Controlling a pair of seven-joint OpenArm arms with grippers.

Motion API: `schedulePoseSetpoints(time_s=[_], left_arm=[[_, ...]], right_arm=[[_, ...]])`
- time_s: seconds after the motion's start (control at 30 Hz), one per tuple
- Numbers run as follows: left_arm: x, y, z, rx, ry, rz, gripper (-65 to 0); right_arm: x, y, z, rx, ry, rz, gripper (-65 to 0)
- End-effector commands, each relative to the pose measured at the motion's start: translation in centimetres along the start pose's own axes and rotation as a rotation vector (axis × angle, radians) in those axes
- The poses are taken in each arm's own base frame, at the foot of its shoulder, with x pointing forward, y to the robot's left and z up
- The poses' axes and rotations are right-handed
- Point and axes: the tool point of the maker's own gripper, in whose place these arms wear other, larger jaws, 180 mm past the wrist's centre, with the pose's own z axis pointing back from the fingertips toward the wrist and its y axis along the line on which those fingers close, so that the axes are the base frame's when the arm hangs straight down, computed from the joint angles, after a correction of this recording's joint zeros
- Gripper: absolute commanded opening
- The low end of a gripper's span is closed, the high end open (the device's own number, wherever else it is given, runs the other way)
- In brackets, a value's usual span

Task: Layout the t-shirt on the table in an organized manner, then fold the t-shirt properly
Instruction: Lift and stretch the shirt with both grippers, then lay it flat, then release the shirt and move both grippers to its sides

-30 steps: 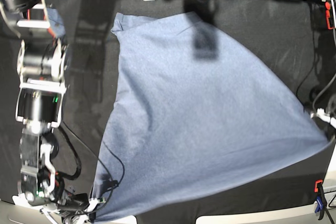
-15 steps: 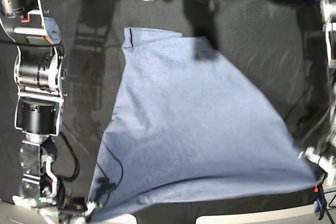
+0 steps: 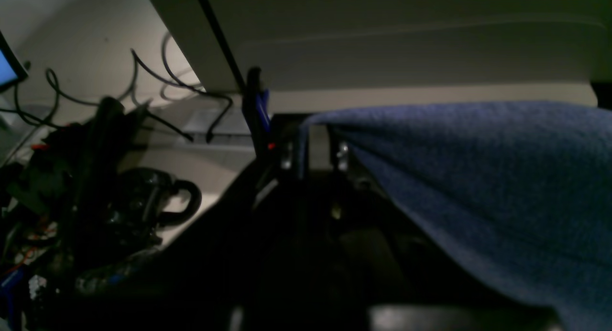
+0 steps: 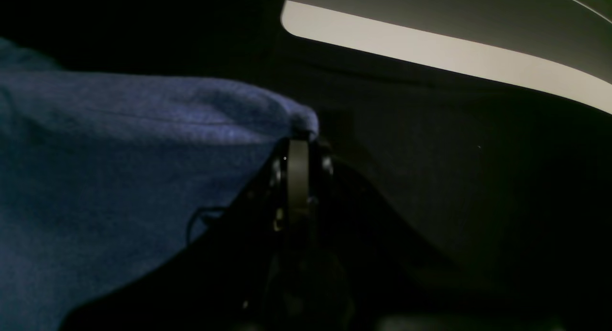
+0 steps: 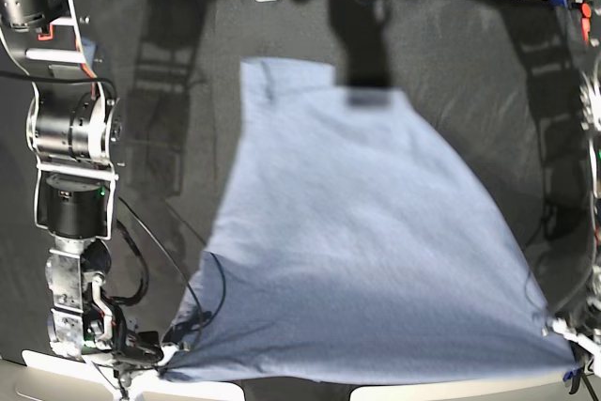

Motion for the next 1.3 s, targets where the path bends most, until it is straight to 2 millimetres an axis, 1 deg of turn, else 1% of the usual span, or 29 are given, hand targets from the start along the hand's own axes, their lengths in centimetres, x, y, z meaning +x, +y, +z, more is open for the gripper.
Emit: schedulePoseSetpoints(time_s=[0.0, 0.07, 0.17, 0.23, 0.27, 0.3, 0.33, 0.37, 0.57, 0.67, 0.77, 0.83, 0.93, 1.0, 1.07, 1.13, 1.2, 1.27], left_arm=[[3.5, 1.8, -0.3, 0.043, -0.086, -0.004, -65.0], [3.6, 2.1, -0.3, 0.055, -0.092, -0.016, -65.0], [3.4, 2.2, -0.2, 0.061, -0.084, -0.021, -65.0], [3.4, 2.2, -0.2, 0.061, -0.085, -0.021, -65.0], [3.4, 2.2, -0.2, 0.062, -0.085, -0.021, -61.3], [3.4, 2.3, -0.2, 0.062, -0.085, -0.022, -53.4], [3.5, 2.4, -0.2, 0.063, -0.088, -0.022, -47.7], [3.5, 2.4, -0.2, 0.064, -0.090, -0.023, -45.8], [3.4, 2.5, -0.2, 0.063, -0.084, -0.024, -46.0], [2.8, 2.6, -0.2, 0.064, -0.051, -0.024, -46.0], [1.8, 2.6, -0.1, 0.041, 0.007, -0.031, -46.1], [0.7, 1.9, 0.0, -0.030, 0.068, -0.073, -46.0], [-0.7, 2.4, 0.4, -0.041, 0.116, -0.100, -46.0], [-1.5, 2.9, 0.8, -0.036, 0.138, -0.062, -46.0], [-3.1, 3.3, 1.3, -0.035, 0.182, 0.010, -46.0], [-5.2, 3.0, 2.0, -0.051, 0.240, 0.054, -46.0], [-7.4, 2.0, 3.0, -0.108, 0.294, 0.057, -46.0], [-9.4, 1.0, 4.1, -0.155, 0.332, 0.043, -46.0]], right_arm=[[3.6, -1.0, 0.9, -0.021, -0.085, 0.004, -65.0], [3.7, -0.7, 0.8, -0.014, -0.090, -0.001, -65.0], [4.4, 0.3, 0.8, 0.035, -0.126, -0.054, -64.3], [4.8, 0.6, 0.8, 0.042, -0.146, -0.061, -48.3], [4.9, 0.6, 0.8, 0.043, -0.152, -0.061, -42.0], [4.9, 0.6, 0.8, 0.042, -0.152, -0.061, -37.8], [4.9, 0.6, 0.8, 0.042, -0.151, -0.061, -35.9], [4.9, 0.6, 0.8, 0.043, -0.149, -0.061, -35.7], [4.2, 0.7, 0.7, 0.044, -0.113, -0.061, -35.8], [3.7, 0.7, 0.7, 0.045, -0.082, -0.060, -35.8], [3.2, 0.8, 0.6, 0.051, -0.053, -0.055, -35.9], [2.8, 1.0, 0.6, 0.057, -0.036, -0.050, -35.9], [2.6, 1.5, 0.7, 0.084, -0.021, -0.045, -35.9], [2.2, 2.4, 0.8, 0.144, -0.005, -0.056, -35.9], [1.5, 4.0, 1.0, 0.224, 0.018, -0.062, -36.0], [0.2, 5.3, 1.2, 0.281, 0.048, -0.074, -37.1], [-1.7, 6.2, 1.3, 0.307, 0.090, -0.085, -38.7], [-3.9, 7.0, 1.6, 0.326, 0.121, -0.092, -38.7]])
